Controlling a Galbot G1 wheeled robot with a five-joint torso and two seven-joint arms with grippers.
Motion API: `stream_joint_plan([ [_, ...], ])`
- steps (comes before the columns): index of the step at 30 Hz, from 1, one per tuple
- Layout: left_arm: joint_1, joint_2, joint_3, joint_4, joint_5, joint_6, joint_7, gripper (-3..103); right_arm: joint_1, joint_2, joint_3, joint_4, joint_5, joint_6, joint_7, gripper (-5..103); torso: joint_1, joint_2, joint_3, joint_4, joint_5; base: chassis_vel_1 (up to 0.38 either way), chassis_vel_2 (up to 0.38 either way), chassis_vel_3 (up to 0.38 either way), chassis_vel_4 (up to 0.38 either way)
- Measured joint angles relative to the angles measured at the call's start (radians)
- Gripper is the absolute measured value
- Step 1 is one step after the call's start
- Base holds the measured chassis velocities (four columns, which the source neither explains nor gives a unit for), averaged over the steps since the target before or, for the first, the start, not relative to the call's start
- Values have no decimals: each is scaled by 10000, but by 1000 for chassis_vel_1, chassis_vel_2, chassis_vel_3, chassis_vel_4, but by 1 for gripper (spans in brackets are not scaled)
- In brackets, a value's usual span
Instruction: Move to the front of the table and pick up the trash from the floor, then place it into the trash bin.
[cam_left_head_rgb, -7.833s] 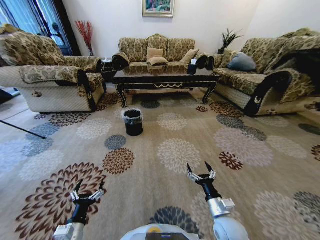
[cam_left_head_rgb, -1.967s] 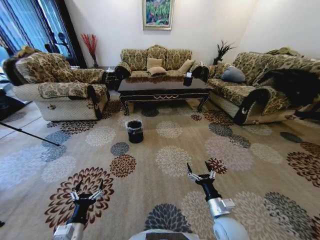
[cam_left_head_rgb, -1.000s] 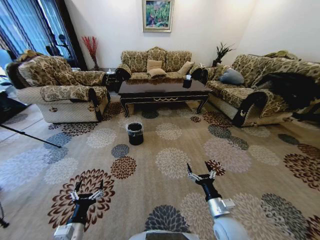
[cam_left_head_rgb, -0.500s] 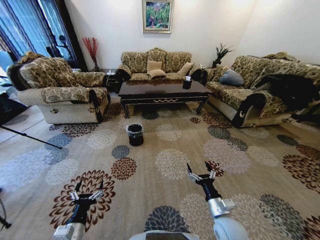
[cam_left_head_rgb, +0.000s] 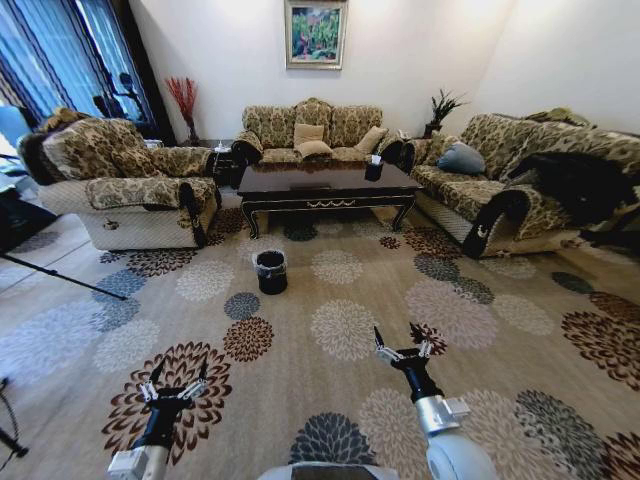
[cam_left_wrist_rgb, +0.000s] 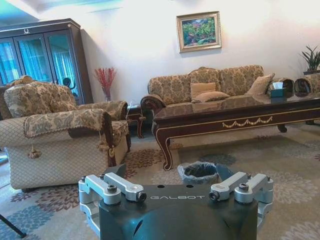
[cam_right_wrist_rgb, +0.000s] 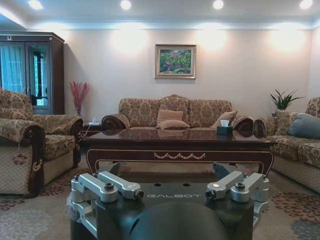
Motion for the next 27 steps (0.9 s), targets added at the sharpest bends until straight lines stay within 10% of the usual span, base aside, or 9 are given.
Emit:
stream_joint_plan([
  [27, 0, 0, 0, 0, 0, 0, 0, 100, 0, 0, 0, 0, 1, 0, 0, 100, 541, 1226, 686, 0, 0, 0, 0, 0, 0],
])
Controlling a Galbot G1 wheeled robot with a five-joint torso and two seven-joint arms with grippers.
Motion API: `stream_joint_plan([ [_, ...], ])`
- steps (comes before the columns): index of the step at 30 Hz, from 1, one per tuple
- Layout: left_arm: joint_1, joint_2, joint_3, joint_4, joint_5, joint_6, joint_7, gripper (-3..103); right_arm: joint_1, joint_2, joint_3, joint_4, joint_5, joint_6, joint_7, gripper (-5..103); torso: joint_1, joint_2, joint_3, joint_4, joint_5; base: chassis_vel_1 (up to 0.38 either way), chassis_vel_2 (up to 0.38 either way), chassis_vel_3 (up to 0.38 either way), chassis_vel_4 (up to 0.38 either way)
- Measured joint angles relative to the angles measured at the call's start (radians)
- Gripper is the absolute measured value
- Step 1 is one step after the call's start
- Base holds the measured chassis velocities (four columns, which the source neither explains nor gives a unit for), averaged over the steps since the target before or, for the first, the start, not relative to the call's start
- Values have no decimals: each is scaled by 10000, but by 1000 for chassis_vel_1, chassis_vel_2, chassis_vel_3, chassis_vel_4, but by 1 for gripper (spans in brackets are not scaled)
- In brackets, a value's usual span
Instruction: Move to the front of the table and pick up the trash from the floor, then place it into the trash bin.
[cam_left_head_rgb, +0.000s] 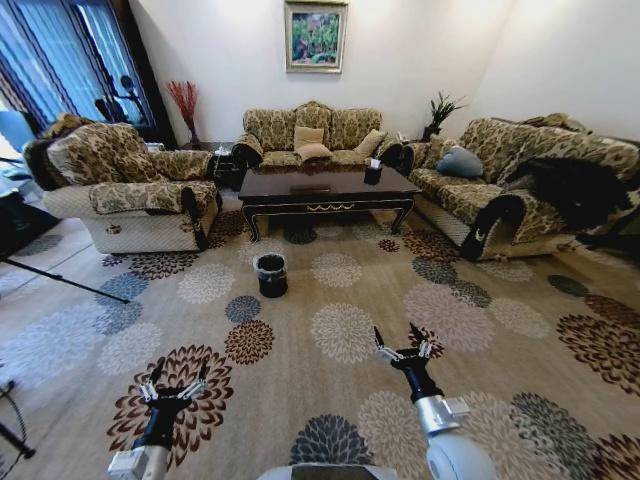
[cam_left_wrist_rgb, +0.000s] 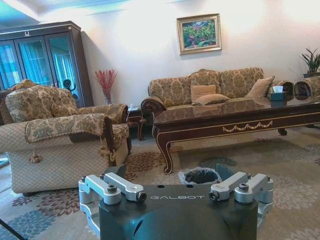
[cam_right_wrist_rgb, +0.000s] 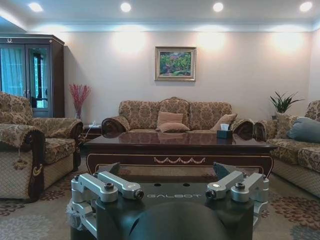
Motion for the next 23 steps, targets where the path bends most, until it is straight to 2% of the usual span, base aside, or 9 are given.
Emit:
stream_joint_plan([
  [23, 0, 0, 0, 0, 0, 0, 0, 100, 0, 0, 0, 0, 0, 0, 0, 100, 488, 1121, 635, 0, 0, 0, 0, 0, 0],
])
